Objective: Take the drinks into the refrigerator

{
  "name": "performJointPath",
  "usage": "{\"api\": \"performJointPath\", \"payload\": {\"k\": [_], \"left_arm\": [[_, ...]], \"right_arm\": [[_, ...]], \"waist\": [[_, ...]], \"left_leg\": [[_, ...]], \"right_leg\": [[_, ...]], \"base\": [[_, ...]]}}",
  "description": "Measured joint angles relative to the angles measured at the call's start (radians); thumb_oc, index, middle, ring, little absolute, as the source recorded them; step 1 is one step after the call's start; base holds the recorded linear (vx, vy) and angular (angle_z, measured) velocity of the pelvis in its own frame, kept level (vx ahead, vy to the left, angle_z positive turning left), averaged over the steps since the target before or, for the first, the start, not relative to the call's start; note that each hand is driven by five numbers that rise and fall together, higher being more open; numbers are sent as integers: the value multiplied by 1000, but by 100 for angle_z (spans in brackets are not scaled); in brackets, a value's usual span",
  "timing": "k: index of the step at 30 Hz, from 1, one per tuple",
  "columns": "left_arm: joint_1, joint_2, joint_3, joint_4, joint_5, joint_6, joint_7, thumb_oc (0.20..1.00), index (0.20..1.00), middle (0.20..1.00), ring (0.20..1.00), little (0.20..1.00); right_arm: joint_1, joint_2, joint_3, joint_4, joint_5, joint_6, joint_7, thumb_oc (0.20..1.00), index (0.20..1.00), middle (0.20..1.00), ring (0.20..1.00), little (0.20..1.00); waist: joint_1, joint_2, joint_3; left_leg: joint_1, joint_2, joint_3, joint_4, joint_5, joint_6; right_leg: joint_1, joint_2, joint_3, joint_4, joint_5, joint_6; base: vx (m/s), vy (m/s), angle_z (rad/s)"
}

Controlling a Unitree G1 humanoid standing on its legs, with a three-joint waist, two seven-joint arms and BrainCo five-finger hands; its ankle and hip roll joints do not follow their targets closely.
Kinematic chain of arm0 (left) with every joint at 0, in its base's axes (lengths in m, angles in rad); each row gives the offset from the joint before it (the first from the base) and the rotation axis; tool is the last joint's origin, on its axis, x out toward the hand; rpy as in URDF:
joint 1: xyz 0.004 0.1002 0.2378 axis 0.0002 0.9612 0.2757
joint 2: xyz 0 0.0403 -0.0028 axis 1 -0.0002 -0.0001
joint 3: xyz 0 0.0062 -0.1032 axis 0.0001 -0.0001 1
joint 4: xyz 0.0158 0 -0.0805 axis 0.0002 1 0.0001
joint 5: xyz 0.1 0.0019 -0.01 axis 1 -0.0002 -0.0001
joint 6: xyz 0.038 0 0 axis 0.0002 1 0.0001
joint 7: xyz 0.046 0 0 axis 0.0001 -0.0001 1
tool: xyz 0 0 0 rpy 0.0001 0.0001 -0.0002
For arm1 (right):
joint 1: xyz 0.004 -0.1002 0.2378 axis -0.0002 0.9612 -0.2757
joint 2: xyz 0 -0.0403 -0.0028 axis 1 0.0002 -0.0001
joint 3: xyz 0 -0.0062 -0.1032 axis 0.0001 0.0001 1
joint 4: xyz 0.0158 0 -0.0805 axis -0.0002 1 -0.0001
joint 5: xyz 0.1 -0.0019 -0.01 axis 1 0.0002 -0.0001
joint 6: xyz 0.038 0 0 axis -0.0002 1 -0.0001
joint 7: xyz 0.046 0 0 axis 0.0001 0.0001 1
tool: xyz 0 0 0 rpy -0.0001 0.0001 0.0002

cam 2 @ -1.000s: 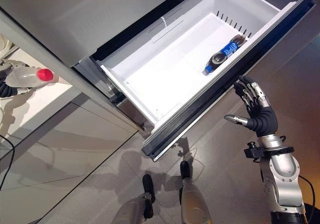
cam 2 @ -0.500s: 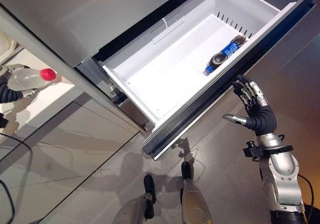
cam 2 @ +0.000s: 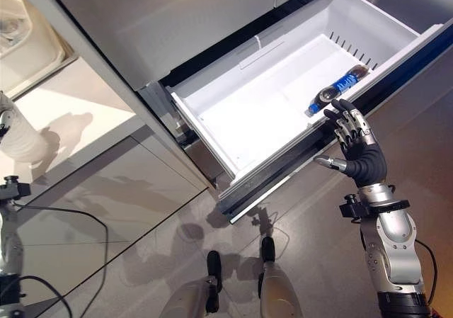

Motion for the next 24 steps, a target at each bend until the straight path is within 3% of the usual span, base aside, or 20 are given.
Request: {"api": "performJointPath", "payload": {"k": [7, 14, 21, 24], "left_arm": [[11, -107, -47, -61, -115, -10, -44, 200, 200, 200, 200, 200], [36, -178, -127, -139, -262, 9, -130, 200, 200, 200, 200, 200], [109, -317, -296, -147, -392, 125, -187, 200, 200, 200, 200, 200], [110, -327, -319, -147, -410, 128, -200, 200, 200, 200, 200, 200]], "right_arm": [[6, 5, 2, 1, -1, 0, 1, 1000, 1000, 1000, 1000, 1000], [9, 5, 28, 8, -49, 1, 2, 1000, 1000, 1000, 1000, 1000], [-5, 1, 34, 8, -133, 1, -4, 1000, 1000, 1000, 1000, 1000], [-5, 6, 35, 8, -136, 1, -9, 1000, 1000, 1000, 1000, 1000]], "waist": [[0, -29, -64], [0, -45, -75], [-3, -55, -79], [-6, -56, -79]], "left_leg": [[2, -4, -21, -4, 2, 2], [13, -10, -44, -8, 6, 7], [31, -12, -49, -23, 8, 9], [46, -12, -51, -27, 8, 10]], "right_leg": [[15, -5, -22, -5, -4, 2], [41, -11, -41, -18, 0, 0], [66, -14, -51, -40, 3, 2], [84, -14, -55, -49, 3, 3]], "base": [[1, -13, 9], [7, -11, 10], [5, -2, 3], [0, 0, 0]]}}
